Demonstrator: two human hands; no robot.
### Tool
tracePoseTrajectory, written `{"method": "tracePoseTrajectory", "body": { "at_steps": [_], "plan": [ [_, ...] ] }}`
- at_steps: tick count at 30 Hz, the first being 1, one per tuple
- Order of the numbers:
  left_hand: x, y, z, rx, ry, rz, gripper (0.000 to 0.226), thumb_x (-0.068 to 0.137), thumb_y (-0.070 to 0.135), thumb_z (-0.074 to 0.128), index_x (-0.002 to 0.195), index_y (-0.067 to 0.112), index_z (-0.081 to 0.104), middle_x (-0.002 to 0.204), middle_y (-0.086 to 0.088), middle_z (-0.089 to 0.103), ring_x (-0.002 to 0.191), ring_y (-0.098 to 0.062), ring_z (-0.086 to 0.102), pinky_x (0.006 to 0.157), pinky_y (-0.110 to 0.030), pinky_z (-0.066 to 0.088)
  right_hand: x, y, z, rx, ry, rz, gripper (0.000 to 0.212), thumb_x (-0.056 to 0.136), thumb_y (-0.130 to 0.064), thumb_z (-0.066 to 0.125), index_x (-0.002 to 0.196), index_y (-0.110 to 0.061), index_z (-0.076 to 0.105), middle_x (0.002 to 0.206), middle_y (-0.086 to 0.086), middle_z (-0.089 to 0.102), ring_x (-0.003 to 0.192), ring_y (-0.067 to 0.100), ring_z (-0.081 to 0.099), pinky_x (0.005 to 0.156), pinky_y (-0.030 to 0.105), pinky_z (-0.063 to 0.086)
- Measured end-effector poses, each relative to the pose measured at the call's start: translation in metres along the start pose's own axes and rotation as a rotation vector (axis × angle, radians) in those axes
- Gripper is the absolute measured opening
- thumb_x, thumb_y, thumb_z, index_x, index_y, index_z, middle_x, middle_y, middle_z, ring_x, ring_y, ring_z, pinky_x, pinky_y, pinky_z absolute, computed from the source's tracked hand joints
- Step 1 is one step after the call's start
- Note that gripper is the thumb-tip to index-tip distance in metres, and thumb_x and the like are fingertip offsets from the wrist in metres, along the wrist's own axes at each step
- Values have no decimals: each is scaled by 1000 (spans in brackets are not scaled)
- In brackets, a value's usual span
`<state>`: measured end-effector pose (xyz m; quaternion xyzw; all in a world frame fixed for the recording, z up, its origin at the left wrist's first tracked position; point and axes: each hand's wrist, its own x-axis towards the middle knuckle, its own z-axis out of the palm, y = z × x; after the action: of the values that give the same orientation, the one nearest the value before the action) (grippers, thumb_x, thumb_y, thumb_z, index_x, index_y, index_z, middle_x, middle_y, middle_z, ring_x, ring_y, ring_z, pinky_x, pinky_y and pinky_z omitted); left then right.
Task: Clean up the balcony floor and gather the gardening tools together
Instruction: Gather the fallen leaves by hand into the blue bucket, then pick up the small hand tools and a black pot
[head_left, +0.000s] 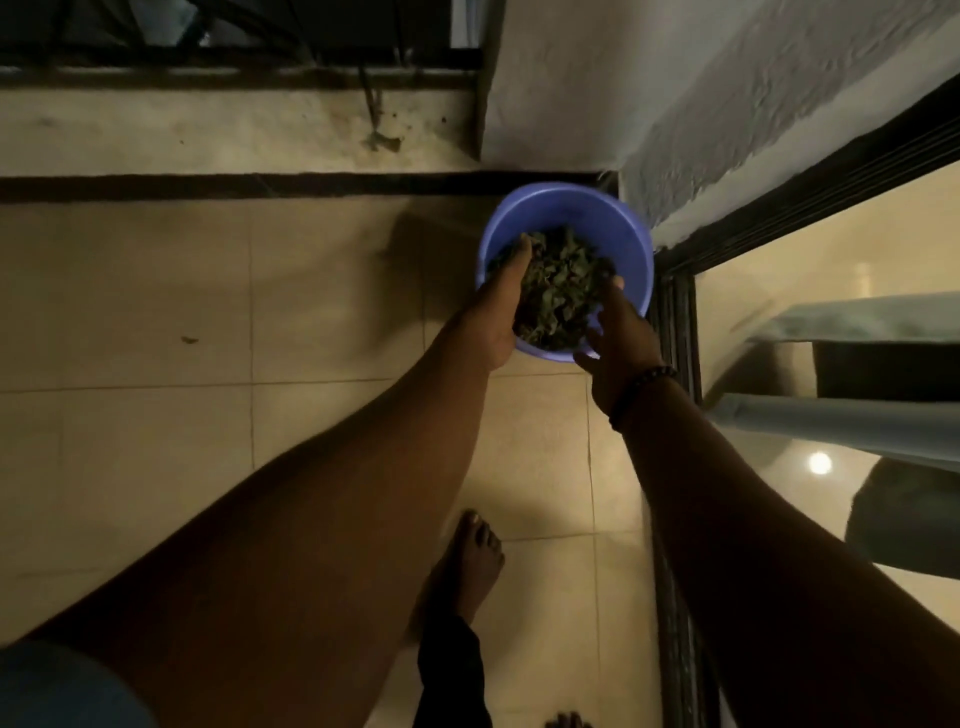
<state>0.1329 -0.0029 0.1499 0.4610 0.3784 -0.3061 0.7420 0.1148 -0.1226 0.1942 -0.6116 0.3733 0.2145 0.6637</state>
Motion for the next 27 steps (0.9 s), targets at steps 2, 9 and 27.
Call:
{"method": "tracePoseTrajectory", "body": {
  "at_steps": [2, 9, 27],
  "plan": [
    [-7, -5, -13, 77, 16, 30, 73, 96, 67, 36, 154, 23, 32, 154, -3, 40, 137, -24, 42, 72, -26, 43, -3, 10, -3, -26, -1, 12, 41, 103, -44, 39, 136, -21, 46, 120, -1, 59, 101, 14, 58, 99, 42, 45],
    [-103, 3, -45, 899, 261, 359, 48, 106, 45, 34, 139, 15, 50, 125, -5, 57, 107, -20, 57, 77, -31, 41, -64, 39, -1, -944, 72, -396, 52, 98, -46, 47, 139, -15, 47, 139, 13, 51, 121, 37, 51, 97, 52, 44],
    [-487, 178, -99, 1756, 929, 928, 73, 104, 51, 20, 158, 6, 4, 166, -17, -5, 154, -32, -5, 124, -50, -1, -394, -170, 109, -1612, 33, -1109, 79, 98, -52, 37, 155, -24, -9, 162, 9, -19, 149, 32, -15, 118, 56, -1]
  ]
}}
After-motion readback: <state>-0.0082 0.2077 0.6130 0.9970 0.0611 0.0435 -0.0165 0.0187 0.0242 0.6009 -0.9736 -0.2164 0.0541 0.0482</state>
